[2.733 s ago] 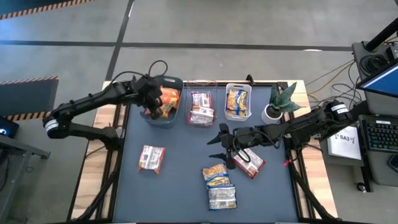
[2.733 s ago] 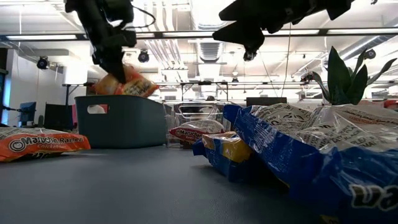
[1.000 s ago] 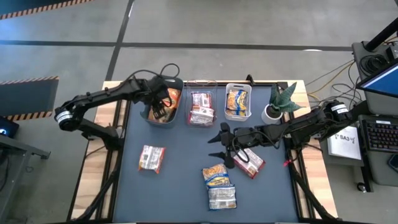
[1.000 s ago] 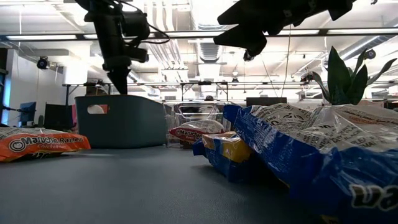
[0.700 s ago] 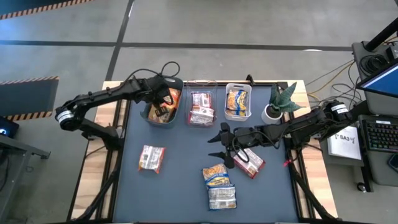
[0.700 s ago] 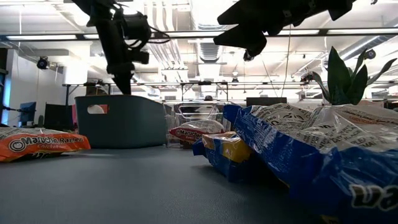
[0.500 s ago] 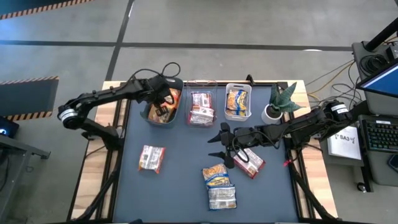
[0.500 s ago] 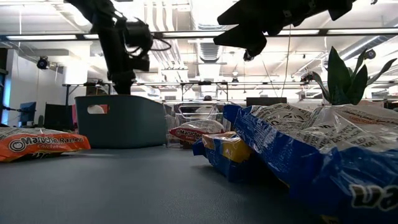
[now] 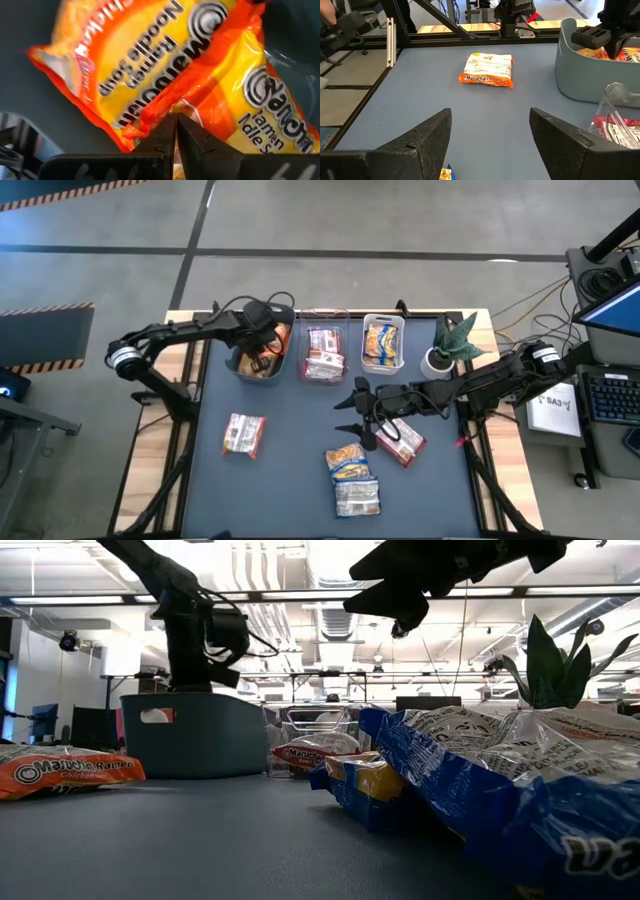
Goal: Sort Maruchan noodles
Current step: Put the orange noodle pack into the dark green bin, then put the red noodle pack into the transparent bin
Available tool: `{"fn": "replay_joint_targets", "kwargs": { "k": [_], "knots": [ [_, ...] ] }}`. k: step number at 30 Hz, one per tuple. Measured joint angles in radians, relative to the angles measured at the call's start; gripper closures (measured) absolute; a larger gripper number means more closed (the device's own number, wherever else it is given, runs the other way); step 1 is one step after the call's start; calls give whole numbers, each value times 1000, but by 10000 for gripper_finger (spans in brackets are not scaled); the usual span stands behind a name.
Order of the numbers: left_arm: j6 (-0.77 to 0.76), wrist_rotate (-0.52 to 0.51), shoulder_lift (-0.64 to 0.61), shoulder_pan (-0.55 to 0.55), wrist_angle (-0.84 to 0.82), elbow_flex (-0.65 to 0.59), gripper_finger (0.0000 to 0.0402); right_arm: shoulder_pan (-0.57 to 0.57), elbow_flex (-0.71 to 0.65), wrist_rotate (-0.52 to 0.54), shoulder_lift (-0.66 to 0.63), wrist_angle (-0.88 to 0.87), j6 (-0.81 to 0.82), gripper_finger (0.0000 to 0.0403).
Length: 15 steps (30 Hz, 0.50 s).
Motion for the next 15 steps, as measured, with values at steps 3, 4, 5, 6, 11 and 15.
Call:
{"fn": "replay_joint_targets", "kwargs": {
  "k": [3, 4, 5, 6, 11, 15],
  "knots": [
    [-28, 25, -1, 0, -44, 0, 401, 0, 0, 0, 0, 0, 0, 145],
    [-43, 30, -3, 0, -60, 1, 400, 0, 0, 0, 0, 0, 0, 146],
    [-54, 32, -6, 0, -81, 1, 400, 0, 0, 0, 0, 0, 0, 147],
    [-62, 34, -8, -1, -100, 1, 400, 0, 0, 0, 0, 0, 0, 148],
    [-70, 35, -8, -2, -84, 0, 400, 0, 0, 2, 0, 0, -1, 148],
    [-72, 34, -13, -2, -77, 13, 400, 0, 0, 33, 0, -3, 13, 145]
  ]
}}
